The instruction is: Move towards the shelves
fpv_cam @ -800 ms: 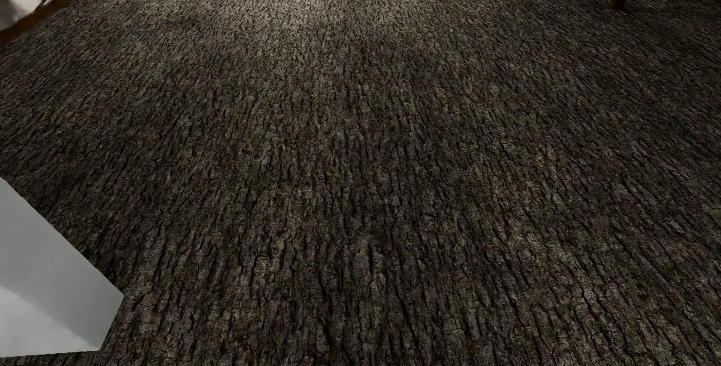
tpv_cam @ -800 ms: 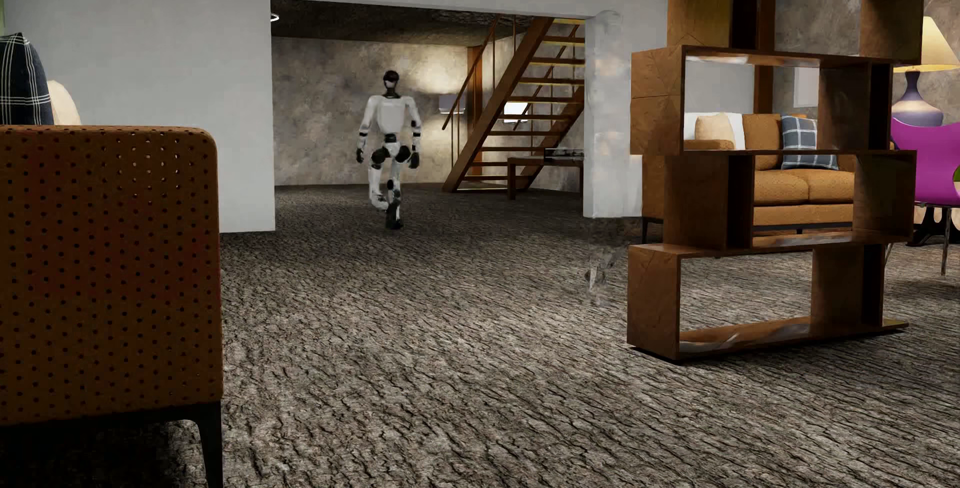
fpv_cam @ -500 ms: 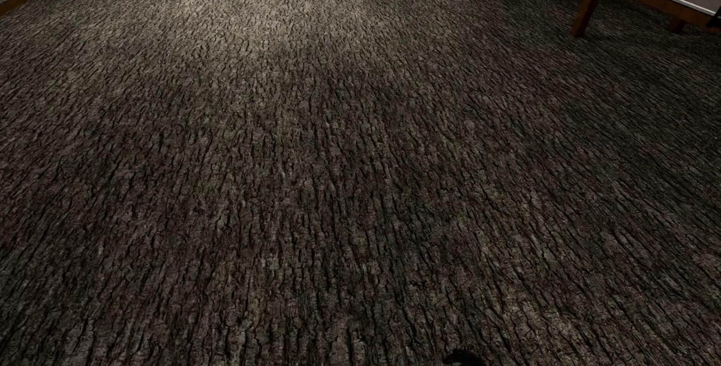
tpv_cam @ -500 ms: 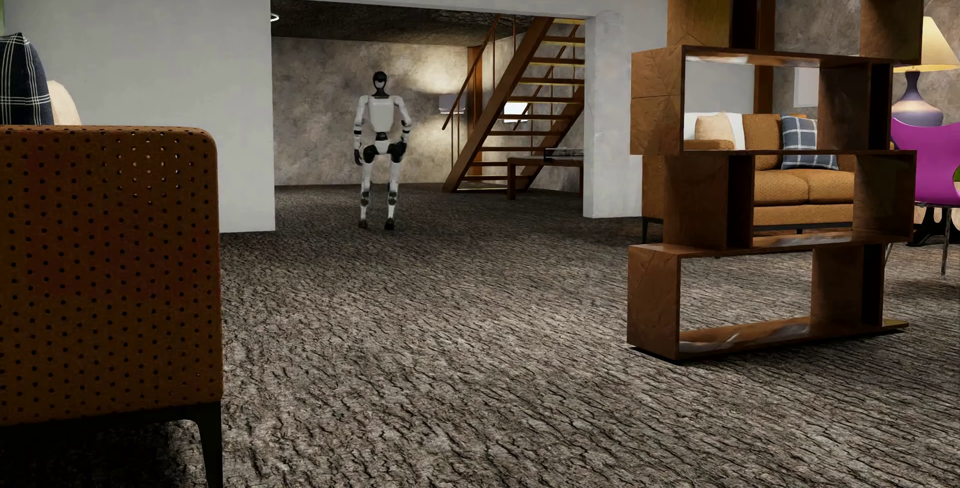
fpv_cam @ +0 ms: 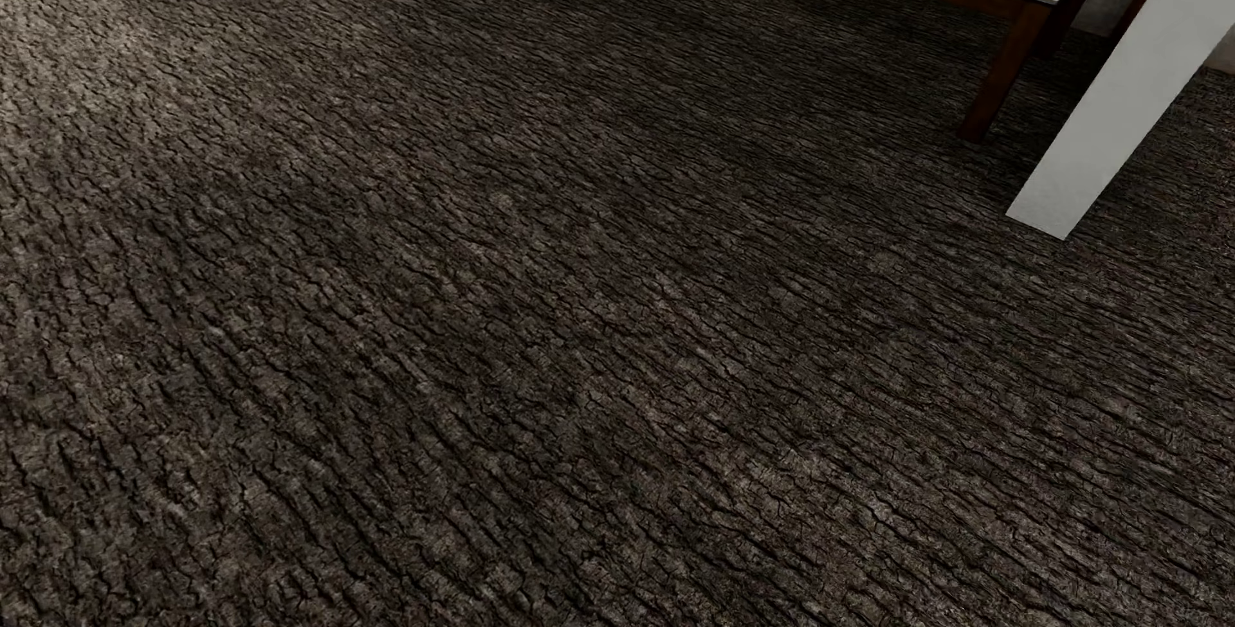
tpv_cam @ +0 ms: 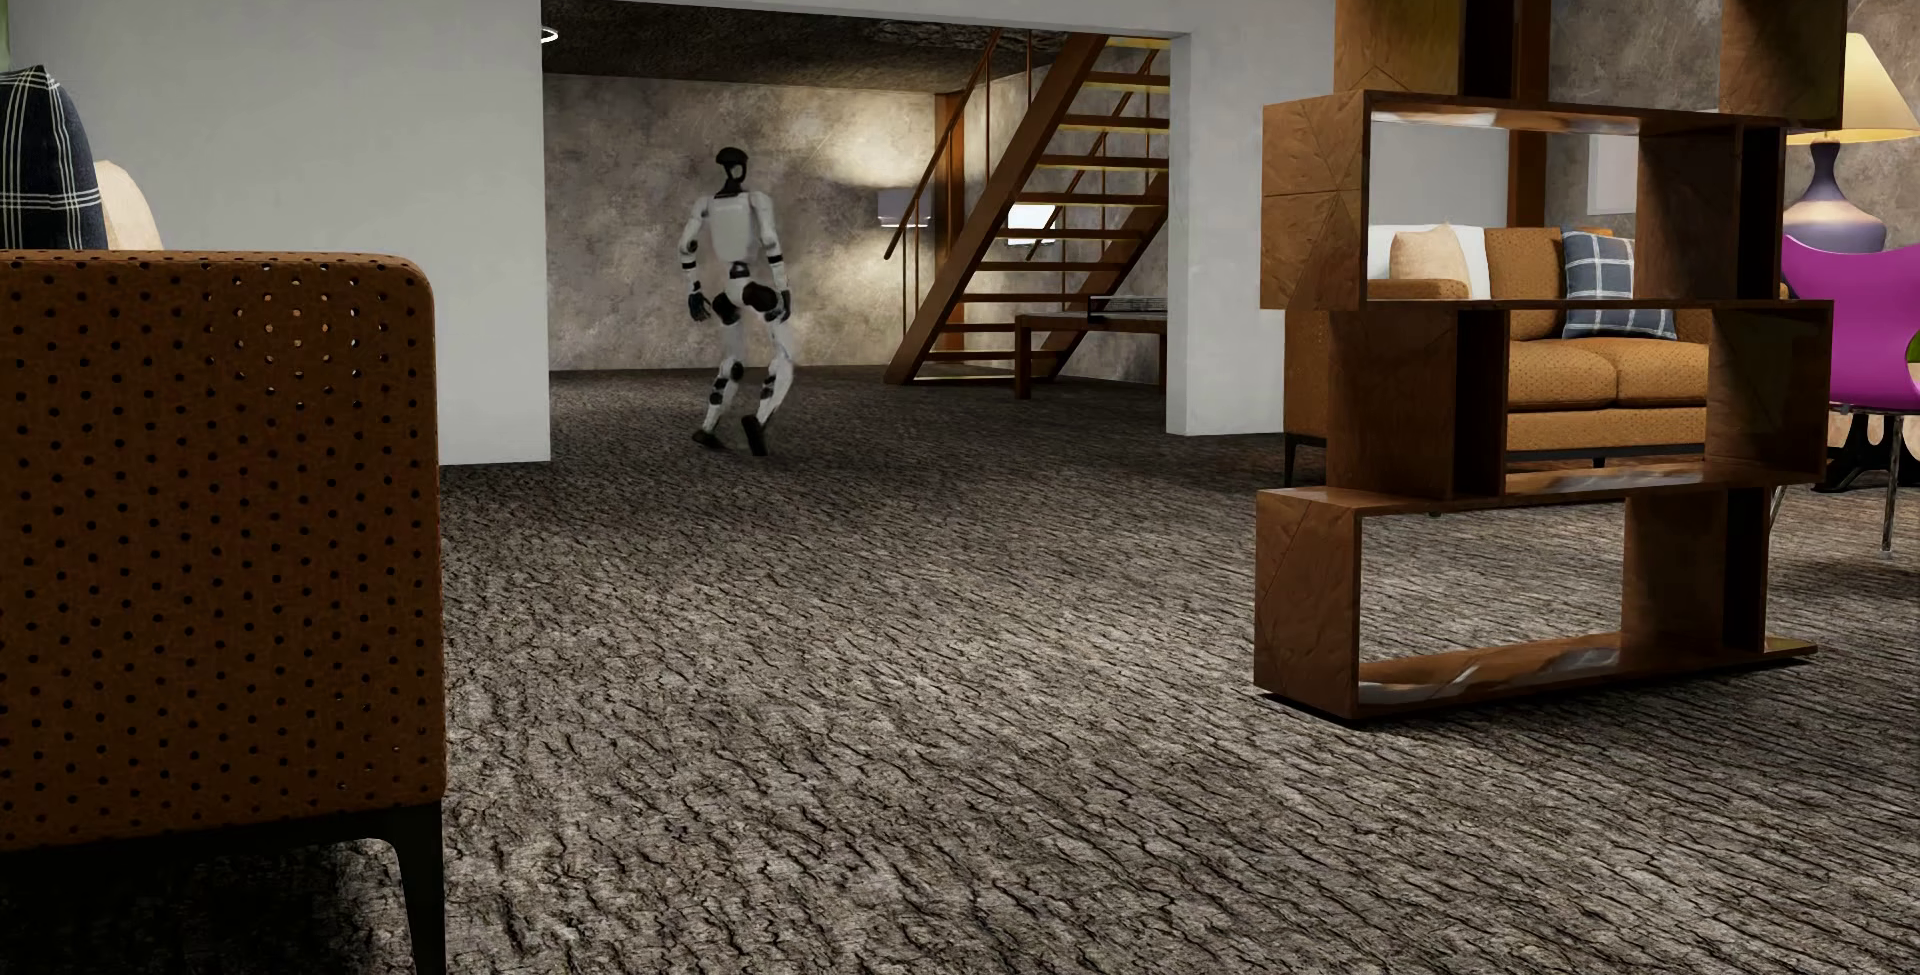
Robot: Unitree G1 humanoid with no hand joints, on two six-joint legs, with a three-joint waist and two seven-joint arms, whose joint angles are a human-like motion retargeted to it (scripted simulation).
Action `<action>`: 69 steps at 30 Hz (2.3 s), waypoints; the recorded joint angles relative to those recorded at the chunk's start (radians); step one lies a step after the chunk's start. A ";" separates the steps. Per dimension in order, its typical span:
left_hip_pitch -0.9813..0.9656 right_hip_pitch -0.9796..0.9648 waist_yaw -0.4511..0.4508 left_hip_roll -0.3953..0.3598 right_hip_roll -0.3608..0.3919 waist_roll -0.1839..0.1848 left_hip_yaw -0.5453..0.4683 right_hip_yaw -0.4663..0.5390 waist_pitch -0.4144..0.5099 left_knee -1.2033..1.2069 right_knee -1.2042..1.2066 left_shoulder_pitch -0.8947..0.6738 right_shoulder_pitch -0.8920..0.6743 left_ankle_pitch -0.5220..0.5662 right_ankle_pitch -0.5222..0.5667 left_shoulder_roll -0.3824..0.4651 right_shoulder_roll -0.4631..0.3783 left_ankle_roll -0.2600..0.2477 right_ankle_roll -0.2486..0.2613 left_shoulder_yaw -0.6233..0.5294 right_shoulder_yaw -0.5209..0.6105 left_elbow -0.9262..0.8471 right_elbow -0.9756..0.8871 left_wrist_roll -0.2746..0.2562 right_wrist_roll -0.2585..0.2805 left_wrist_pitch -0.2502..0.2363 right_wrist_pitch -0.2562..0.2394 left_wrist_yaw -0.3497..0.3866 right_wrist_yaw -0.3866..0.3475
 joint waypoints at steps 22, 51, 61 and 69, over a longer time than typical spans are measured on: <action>0.082 -0.289 -0.178 0.068 0.026 -0.024 0.000 0.000 0.067 -0.020 -0.209 -0.133 0.017 -0.109 -0.408 0.052 0.011 0.000 0.000 -0.005 0.010 -0.137 -0.055 0.000 0.000 0.000 0.000 0.000 0.000; -0.510 0.379 0.272 -0.151 0.084 -0.084 0.000 0.000 0.080 0.215 0.022 0.045 -0.268 -0.044 -0.373 0.014 -0.040 0.000 0.000 -0.210 0.118 0.321 -0.201 0.000 0.000 0.000 0.000 0.000 0.000; 0.502 -0.440 -0.378 -0.153 0.167 0.019 0.000 0.000 0.070 -0.280 -0.366 -0.237 0.104 -0.140 -0.748 0.021 -0.048 0.000 0.000 0.009 0.305 -0.273 -0.038 0.000 0.000 0.000 0.000 0.000 0.000; 0.226 -0.275 -0.253 -0.026 0.321 0.079 0.000 0.000 0.077 0.551 -0.163 -0.129 0.023 0.215 -0.415 -0.046 -0.012 0.000 0.000 -0.084 0.261 0.019 0.024 0.000 0.000 0.000 0.000 0.000 0.000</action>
